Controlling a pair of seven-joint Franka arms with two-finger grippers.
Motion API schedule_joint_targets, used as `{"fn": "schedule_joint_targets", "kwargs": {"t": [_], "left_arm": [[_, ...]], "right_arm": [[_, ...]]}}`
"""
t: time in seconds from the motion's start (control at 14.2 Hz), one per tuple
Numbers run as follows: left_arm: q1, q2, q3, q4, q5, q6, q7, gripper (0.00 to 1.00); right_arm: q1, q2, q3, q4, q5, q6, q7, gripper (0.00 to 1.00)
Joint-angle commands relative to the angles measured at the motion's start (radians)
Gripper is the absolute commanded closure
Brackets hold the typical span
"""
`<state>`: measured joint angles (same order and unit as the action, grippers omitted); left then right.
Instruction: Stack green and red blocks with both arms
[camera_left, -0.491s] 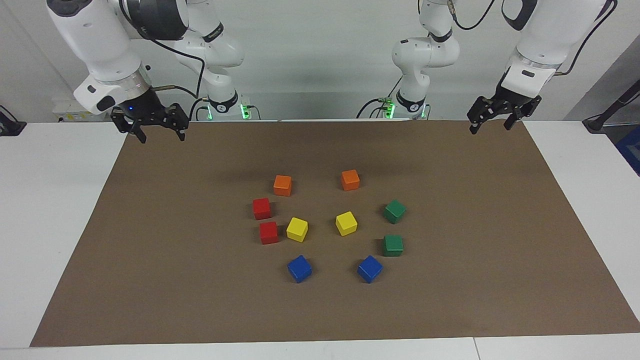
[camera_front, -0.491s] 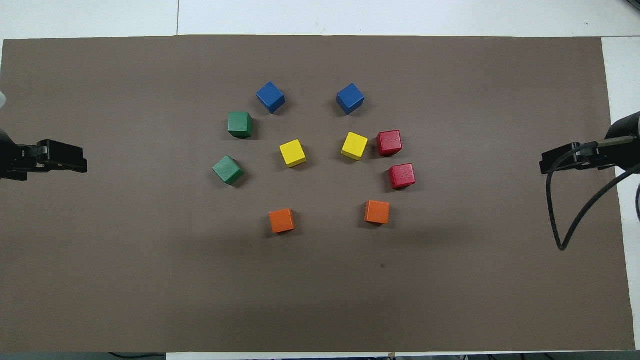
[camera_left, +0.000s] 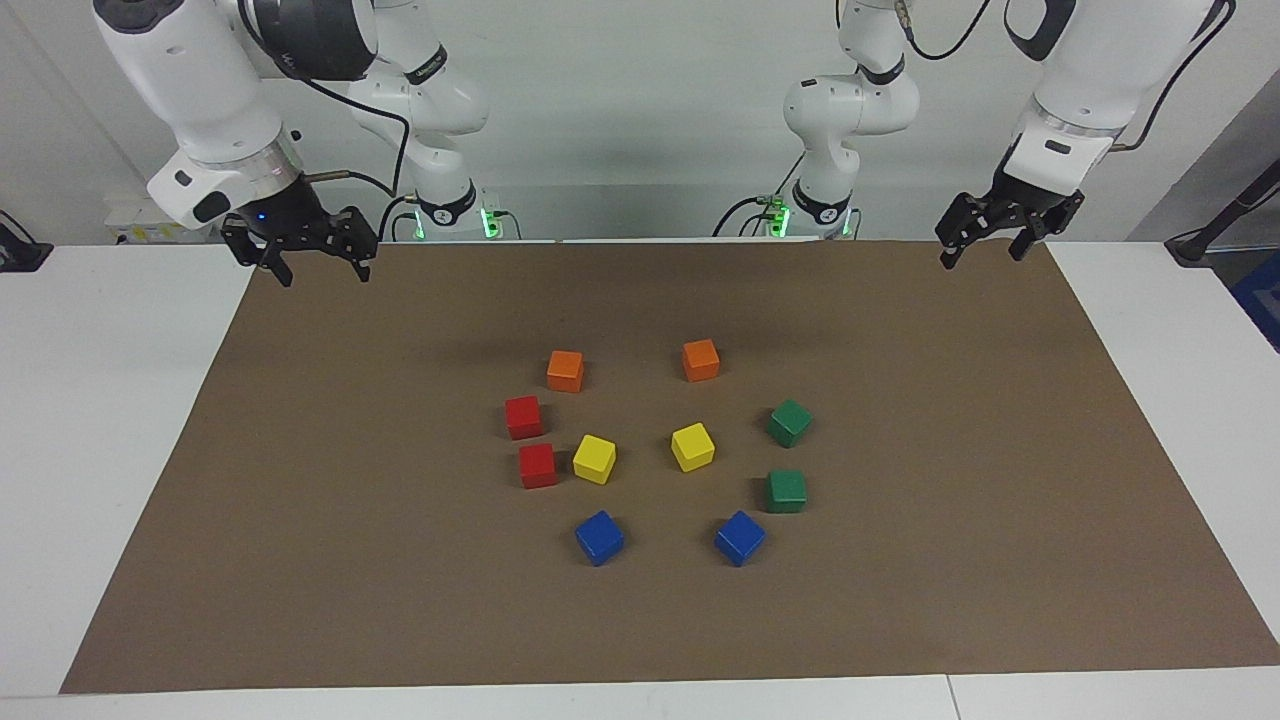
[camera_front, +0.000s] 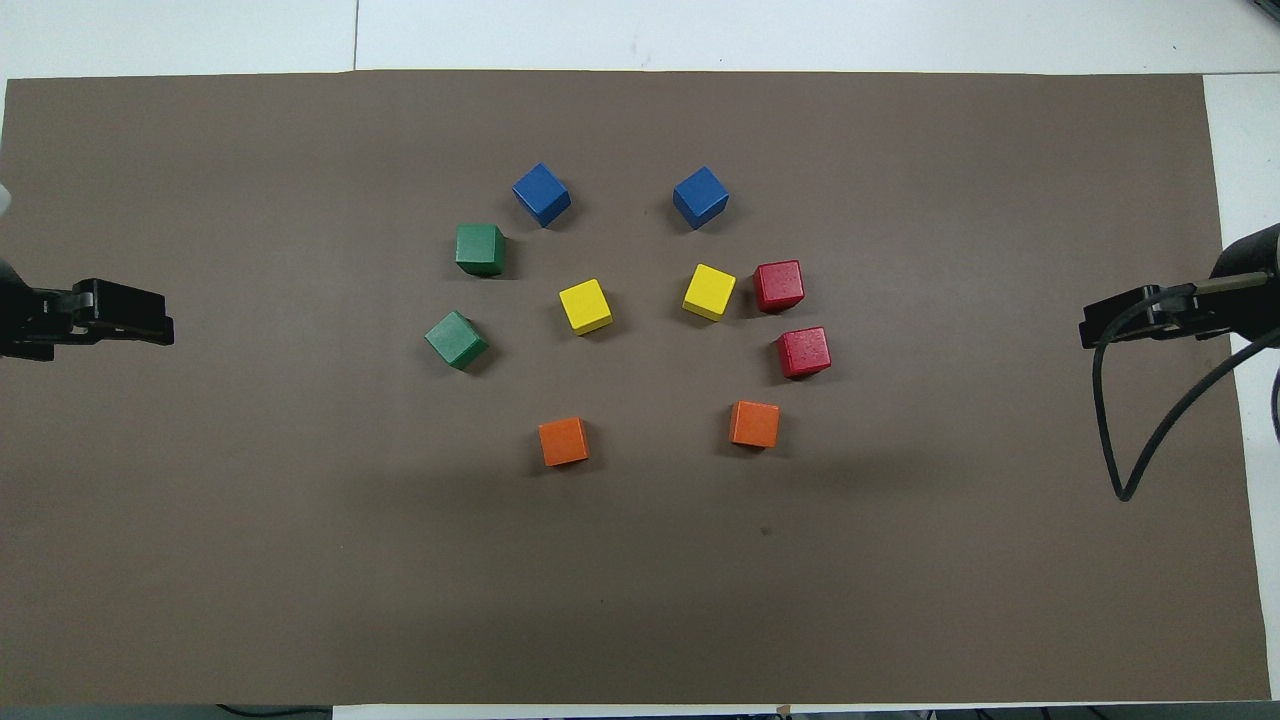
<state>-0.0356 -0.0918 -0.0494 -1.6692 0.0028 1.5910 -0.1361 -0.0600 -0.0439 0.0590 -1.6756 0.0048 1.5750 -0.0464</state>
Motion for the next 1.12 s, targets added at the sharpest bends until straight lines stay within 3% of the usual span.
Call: {"fn": "schedule_joint_targets", "kwargs": {"t": [0.0, 0.21, 0.35, 0.84, 1.05], "left_arm": [[-0.013, -0.029, 0.011, -0.035, -0.015, 0.017, 0.012, 0.0], [-0.015, -0.031, 0.006, -0.046, -0.015, 0.035, 0.012, 0.0], [-0.018, -0.052, 0.003, -0.105, -0.015, 0.062, 0.01, 0.0], [-0.168, -0.026, 0.003, -0.237, -0.038, 0.254, 0.023, 0.0], [-0.233, -0.017, 0.003, -0.311, -0.078, 0.334, -0.191, 0.0]], "right_arm": [[-0.006, 0.001, 0.005, 0.008, -0.005, -0.016, -0.006, 0.0], [-0.006, 0.001, 0.005, 0.008, -0.005, -0.016, -0.006, 0.0], [-0.007, 0.002, 0.007, 0.008, -0.005, -0.016, -0.006, 0.0], [-0.007, 0.001, 0.005, 0.008, -0.005, -0.016, -0.006, 0.0], [0.005, -0.002, 0.012, 0.004, -0.002, -0.024, -0.012, 0.0]]}}
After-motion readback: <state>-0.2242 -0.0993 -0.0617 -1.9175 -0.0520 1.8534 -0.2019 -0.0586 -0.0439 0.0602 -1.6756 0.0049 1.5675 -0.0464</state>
